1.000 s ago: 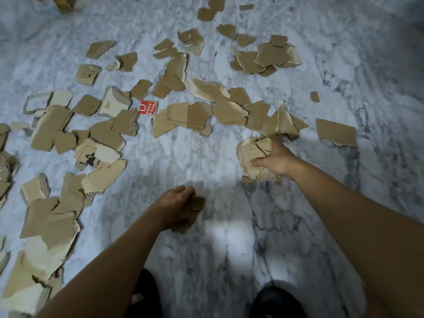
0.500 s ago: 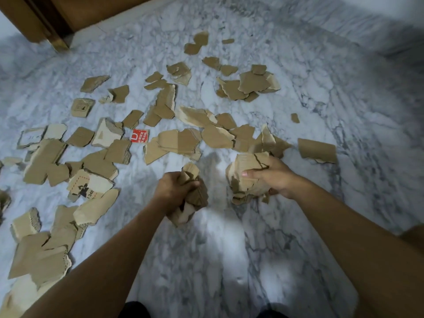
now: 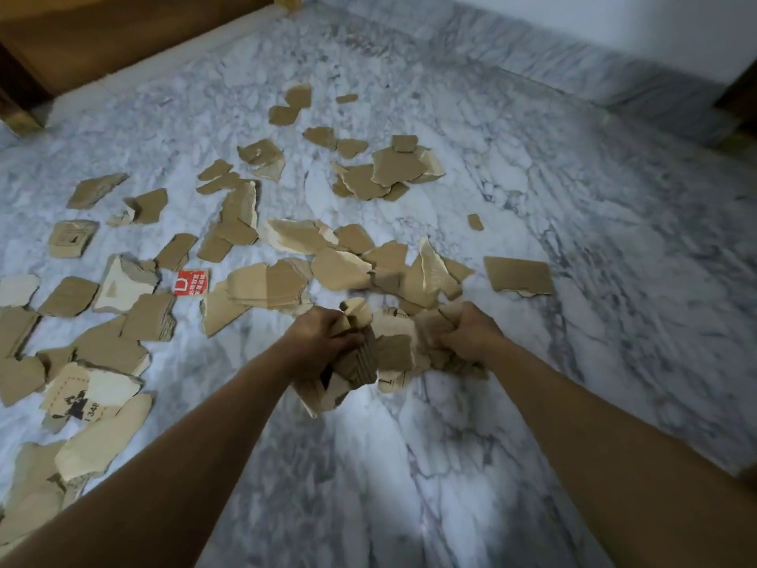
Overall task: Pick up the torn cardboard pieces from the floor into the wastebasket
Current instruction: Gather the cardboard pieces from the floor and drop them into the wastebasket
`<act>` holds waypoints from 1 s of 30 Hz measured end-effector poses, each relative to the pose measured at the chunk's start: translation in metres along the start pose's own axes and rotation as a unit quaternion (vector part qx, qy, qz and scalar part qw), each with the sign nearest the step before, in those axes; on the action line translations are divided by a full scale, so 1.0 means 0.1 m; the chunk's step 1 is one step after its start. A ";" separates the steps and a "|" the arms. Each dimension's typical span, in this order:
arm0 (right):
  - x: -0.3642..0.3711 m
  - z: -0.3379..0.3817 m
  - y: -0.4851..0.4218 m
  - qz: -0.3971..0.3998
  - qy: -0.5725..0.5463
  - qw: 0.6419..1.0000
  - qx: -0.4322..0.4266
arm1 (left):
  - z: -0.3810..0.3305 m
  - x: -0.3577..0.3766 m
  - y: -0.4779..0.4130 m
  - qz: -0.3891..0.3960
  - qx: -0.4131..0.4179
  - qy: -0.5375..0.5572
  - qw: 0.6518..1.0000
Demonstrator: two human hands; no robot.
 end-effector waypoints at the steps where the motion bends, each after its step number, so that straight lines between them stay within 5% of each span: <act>1: 0.00 -0.04 0.02 -0.005 -0.008 1.000 -0.005 | -0.08 0.04 -0.07 0.015 0.022 -0.013 1.000; 6: -0.20 -0.30 0.08 0.022 -0.140 0.990 0.006 | -0.30 0.51 -0.44 0.087 0.069 -0.094 0.989; 10: -0.71 -0.37 -0.04 -0.013 -0.198 0.980 0.028 | -0.23 0.83 -0.59 0.069 0.078 -0.110 0.988; 17: -1.48 -0.25 -0.59 -0.070 0.009 0.996 0.045 | -0.24 0.83 -0.60 0.007 0.115 -0.198 0.973; 22: -1.42 -0.32 -0.77 -0.057 0.235 0.965 0.103 | -0.24 0.76 -0.50 0.039 0.107 -0.207 0.972; 30: -1.38 -0.52 -0.81 -0.065 0.146 0.976 0.146 | -0.15 0.80 -0.64 0.081 0.090 -0.308 0.944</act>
Point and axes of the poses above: each hand's wrist, its own y-axis away from the middle knuckle, its own x-axis out of the palm, z = x × y, the point moved 6 cm from there along -y, towards the middle knuckle, and after that the axes turned 7 degrees about x, right-handed, at the moved point
